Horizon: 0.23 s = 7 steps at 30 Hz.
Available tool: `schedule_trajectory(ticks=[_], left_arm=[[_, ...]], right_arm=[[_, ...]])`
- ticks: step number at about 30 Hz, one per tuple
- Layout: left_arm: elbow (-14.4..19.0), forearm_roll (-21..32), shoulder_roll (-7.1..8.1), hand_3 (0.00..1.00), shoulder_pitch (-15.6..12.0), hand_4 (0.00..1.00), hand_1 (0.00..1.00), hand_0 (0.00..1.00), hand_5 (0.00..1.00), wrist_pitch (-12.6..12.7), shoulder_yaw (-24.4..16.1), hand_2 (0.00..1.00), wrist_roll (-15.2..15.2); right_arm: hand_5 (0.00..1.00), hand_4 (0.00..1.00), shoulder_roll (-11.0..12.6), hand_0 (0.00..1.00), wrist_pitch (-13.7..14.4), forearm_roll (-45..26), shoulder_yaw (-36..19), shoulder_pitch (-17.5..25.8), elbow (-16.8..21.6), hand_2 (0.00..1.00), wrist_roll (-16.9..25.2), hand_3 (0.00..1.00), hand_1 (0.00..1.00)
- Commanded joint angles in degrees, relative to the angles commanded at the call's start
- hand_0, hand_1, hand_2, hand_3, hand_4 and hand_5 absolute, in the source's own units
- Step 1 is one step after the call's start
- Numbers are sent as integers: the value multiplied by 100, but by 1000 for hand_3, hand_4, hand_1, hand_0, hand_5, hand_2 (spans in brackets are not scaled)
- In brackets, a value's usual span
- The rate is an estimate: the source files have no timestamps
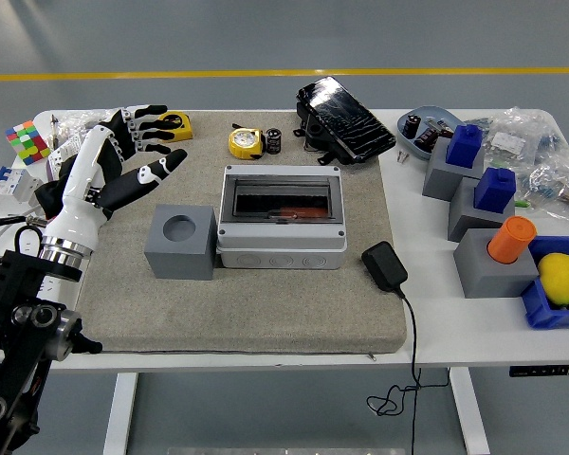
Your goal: Fetch the battery,place it into the box,close the lid of the box
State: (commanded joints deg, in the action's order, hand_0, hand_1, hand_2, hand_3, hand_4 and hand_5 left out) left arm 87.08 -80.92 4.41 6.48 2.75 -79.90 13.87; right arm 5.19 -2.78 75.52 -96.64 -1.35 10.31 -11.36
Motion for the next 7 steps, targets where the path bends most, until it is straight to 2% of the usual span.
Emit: schedule_trajectory(ticks=[7], left_arm=[[2,-1,-2,704,0,998,614,478,391,0,0,644,-3]], right_arm=[[665,998,4,748,3,5,-5,1,0,734,-1,767,713]])
